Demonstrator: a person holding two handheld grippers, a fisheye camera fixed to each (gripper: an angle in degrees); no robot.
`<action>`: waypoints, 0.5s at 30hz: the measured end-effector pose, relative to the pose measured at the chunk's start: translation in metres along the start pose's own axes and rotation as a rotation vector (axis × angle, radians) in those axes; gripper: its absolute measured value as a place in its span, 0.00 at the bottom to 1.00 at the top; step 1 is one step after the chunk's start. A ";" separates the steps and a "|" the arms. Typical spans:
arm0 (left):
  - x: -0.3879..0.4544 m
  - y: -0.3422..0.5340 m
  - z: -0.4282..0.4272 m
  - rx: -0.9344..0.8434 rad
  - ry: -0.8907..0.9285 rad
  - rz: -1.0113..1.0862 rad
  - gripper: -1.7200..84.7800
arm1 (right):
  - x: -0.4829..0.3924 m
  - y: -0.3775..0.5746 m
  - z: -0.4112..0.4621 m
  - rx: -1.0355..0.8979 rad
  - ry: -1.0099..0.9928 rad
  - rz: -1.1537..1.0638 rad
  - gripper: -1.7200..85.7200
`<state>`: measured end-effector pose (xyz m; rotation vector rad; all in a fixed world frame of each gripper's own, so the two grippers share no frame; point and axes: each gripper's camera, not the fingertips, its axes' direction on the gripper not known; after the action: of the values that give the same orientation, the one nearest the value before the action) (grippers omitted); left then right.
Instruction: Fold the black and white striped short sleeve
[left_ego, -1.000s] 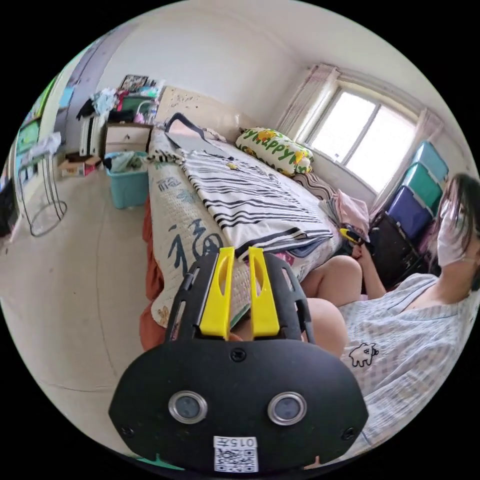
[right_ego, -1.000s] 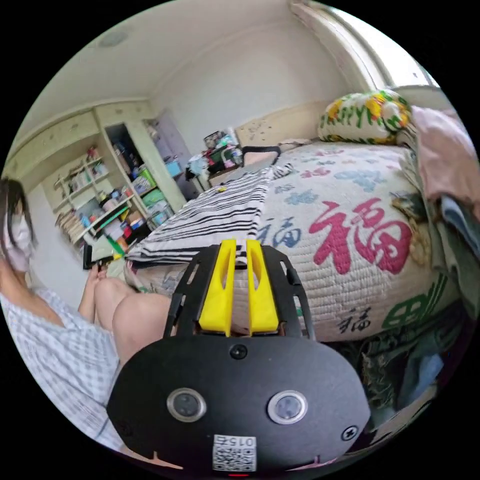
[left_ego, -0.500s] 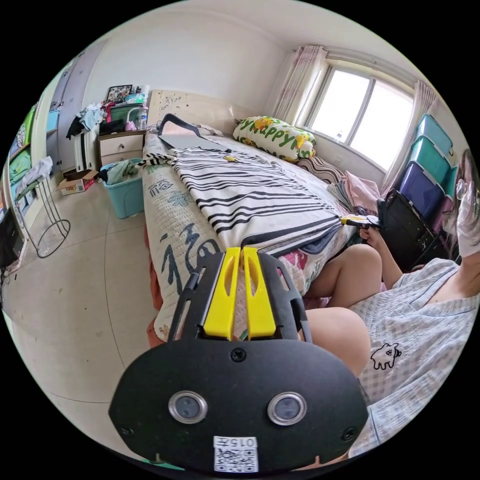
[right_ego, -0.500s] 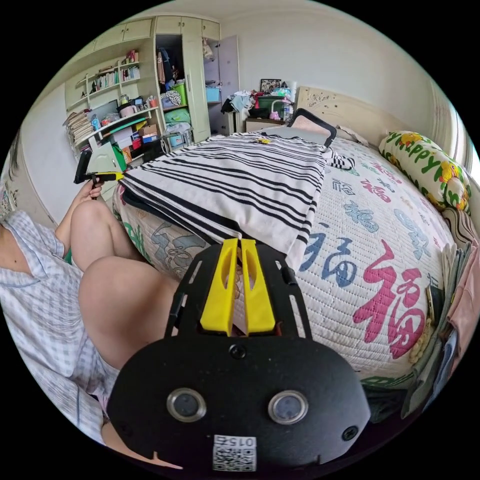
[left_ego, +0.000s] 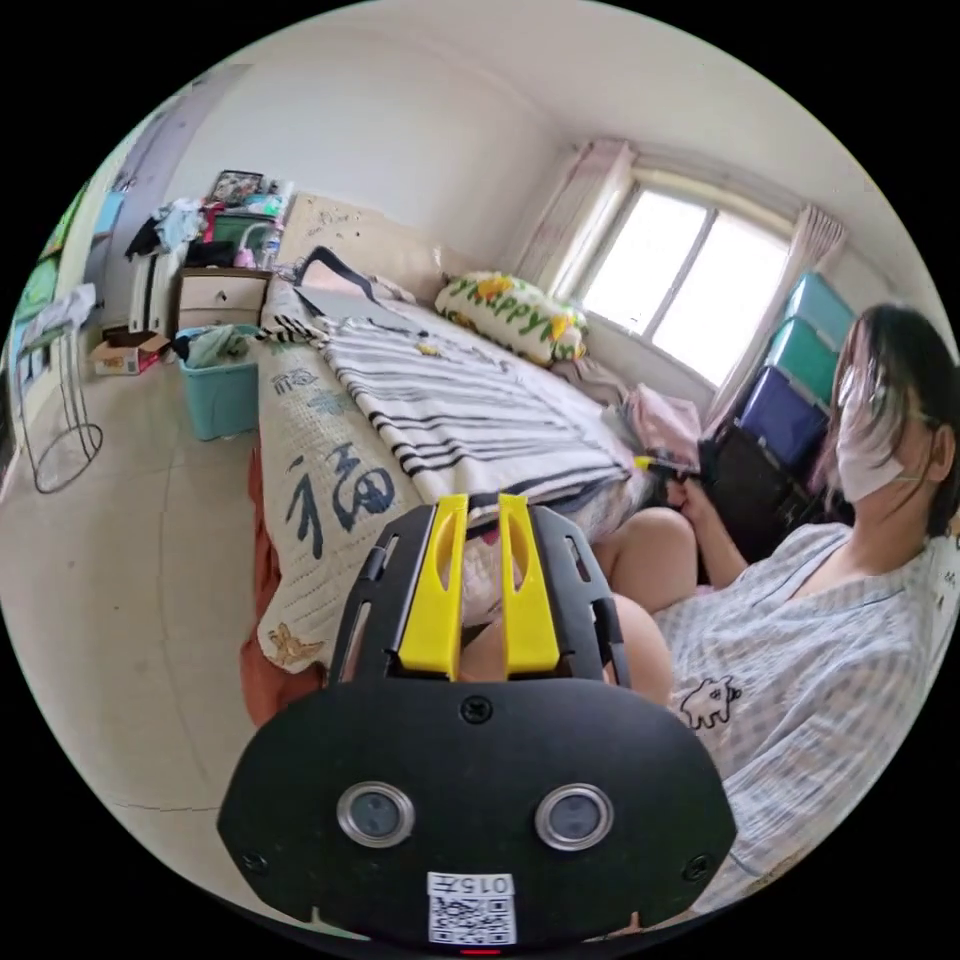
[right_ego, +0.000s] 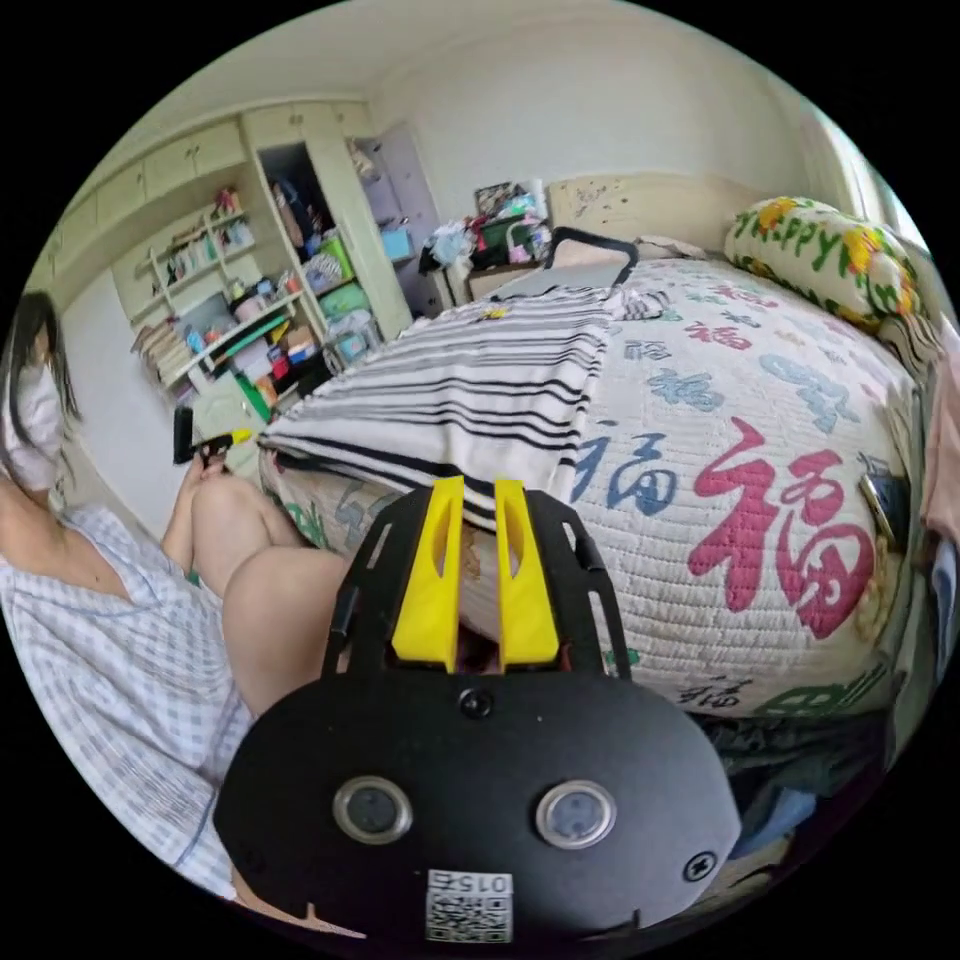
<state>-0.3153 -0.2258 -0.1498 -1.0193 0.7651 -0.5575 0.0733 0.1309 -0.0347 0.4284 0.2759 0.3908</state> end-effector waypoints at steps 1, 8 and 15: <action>-0.006 0.001 -0.008 0.027 -0.059 -0.034 0.09 | 0.014 0.002 -0.002 0.003 0.077 0.056 0.12; -0.025 -0.013 0.034 -0.118 0.031 -0.104 0.09 | 0.053 -0.001 0.009 -0.046 -0.121 0.118 0.06; -0.019 -0.019 0.023 -0.112 0.000 -0.105 0.02 | 0.063 -0.011 0.006 -0.118 -0.094 0.101 0.02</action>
<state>-0.3102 -0.2076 -0.1203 -1.1681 0.7527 -0.6102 0.1346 0.1463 -0.0455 0.3445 0.1389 0.4820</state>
